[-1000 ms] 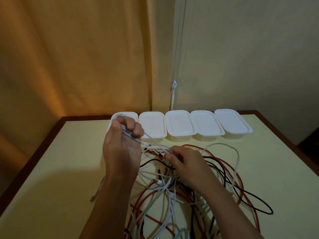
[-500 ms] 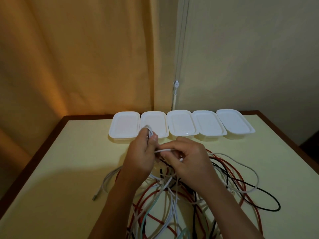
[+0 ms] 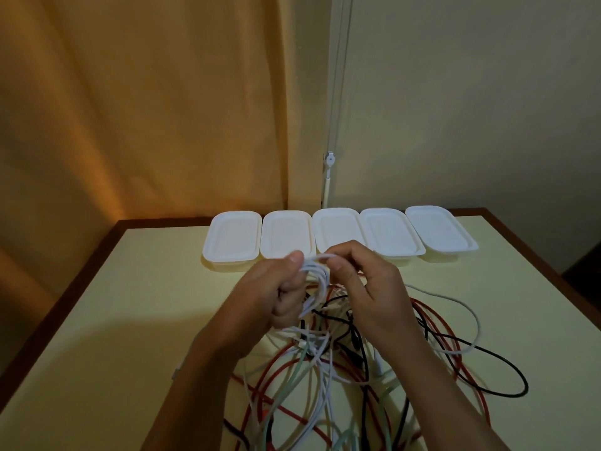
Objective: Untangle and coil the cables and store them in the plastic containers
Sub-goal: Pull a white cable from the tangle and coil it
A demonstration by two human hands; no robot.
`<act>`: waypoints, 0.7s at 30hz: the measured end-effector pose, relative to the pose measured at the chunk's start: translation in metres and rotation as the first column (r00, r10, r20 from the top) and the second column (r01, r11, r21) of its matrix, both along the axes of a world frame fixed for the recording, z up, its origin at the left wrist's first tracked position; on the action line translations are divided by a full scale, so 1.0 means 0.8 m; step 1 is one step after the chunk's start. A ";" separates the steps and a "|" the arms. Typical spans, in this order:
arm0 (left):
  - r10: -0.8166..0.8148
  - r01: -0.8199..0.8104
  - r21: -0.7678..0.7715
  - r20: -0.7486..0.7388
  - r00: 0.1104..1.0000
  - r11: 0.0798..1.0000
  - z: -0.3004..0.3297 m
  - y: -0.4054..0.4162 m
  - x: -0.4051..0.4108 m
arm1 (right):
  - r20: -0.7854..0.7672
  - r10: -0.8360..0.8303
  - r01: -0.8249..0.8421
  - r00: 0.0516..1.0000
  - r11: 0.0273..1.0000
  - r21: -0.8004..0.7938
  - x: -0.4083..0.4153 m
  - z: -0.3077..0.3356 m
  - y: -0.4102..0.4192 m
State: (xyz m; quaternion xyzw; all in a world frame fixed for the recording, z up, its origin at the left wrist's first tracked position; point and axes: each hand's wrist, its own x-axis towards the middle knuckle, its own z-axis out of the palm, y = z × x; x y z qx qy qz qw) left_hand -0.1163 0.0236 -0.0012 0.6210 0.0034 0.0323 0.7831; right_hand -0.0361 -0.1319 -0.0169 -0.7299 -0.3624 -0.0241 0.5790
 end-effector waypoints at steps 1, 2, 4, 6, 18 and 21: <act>0.022 -0.021 -0.116 0.011 1.000 0.993 0.004 0.001 -0.001 | -0.040 -0.020 0.020 0.999 1.000 -0.005 0.001 -0.002 -0.001; 0.054 -0.046 -0.224 0.029 0.998 0.973 0.009 0.003 -0.001 | -0.074 -0.038 0.038 0.997 0.999 -0.015 0.002 -0.006 -0.002; 0.132 -0.098 -0.394 0.062 0.989 0.914 0.017 0.003 0.000 | -0.089 -0.059 0.053 0.994 0.996 -0.073 0.005 -0.014 0.000; 0.217 -0.147 -0.509 0.081 0.973 0.848 0.019 0.000 0.003 | -0.086 -0.043 0.031 0.995 0.990 -0.137 0.005 -0.018 0.004; 0.614 -0.485 -0.414 0.276 0.740 0.770 -0.002 0.002 0.023 | 0.022 0.092 -0.081 0.995 0.947 -0.311 -0.018 -0.009 0.017; 0.632 -0.678 0.016 0.345 0.694 0.735 -0.007 -0.008 0.025 | 0.136 0.101 -0.051 0.986 0.943 -0.330 -0.020 -0.008 0.021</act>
